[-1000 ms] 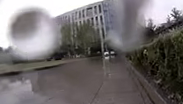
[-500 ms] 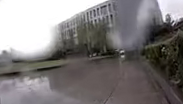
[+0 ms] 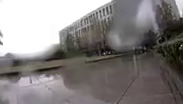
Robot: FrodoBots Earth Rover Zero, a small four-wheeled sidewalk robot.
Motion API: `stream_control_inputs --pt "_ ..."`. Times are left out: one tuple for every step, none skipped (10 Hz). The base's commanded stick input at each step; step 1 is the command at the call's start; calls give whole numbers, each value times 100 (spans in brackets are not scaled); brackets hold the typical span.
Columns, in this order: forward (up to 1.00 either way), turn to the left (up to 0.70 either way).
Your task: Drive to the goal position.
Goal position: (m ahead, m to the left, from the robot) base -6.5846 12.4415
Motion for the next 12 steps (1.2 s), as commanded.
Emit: stream_control_inputs --pt "0 70" --pt "0 70" --pt "0 70" --pt "0 70" --pt "0 70" --pt "0 70" --pt "0 70" --pt "0 70" --pt "0 70" --pt "0 57" --pt "0 37" --pt "0 13"
